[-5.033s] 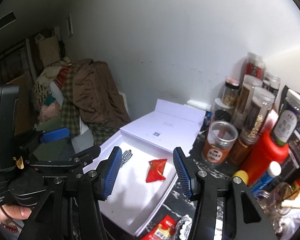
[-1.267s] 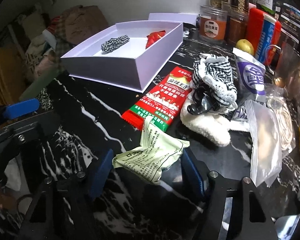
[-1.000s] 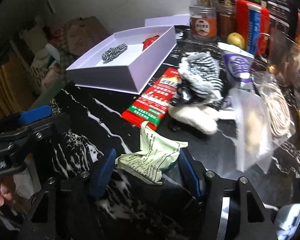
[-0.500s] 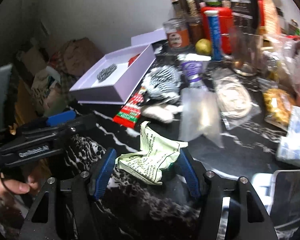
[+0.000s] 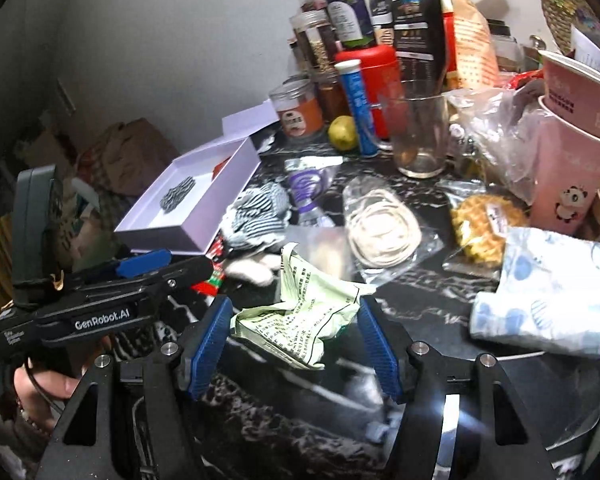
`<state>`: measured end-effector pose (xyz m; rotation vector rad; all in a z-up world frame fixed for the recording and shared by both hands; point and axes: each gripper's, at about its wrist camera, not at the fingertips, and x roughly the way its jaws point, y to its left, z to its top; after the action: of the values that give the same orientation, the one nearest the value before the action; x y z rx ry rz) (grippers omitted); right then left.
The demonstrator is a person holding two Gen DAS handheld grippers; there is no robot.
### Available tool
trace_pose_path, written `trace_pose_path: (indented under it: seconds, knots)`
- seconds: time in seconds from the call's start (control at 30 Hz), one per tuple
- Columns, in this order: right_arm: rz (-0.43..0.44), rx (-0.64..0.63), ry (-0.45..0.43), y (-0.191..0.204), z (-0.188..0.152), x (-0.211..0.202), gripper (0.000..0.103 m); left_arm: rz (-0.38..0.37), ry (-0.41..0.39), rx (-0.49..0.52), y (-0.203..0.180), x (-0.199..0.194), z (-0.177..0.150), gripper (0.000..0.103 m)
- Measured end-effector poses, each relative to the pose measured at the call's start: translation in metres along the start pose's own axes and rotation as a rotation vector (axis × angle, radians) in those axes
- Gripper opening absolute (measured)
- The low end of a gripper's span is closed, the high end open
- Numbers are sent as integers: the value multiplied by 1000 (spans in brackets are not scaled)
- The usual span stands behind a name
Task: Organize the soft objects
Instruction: 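Grasp the gingham lace-trimmed cloth with the left gripper while the right gripper holds the packet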
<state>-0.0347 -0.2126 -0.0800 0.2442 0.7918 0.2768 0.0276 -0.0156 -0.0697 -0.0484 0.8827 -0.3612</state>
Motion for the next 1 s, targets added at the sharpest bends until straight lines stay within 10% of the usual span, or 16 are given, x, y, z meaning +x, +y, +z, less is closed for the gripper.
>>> trace_pose_path:
  seconds: [0.63,0.83,1.0]
  knots:
    - [5,40,18,-33,34,38,65,58,88,-22,6,95,56,78]
    - [12,42,33,-35,39,47,65,49,101,-5,6,111,56,48]
    - [17,35,38,-34,41,52,65,32,76,24,1,101,57,43]
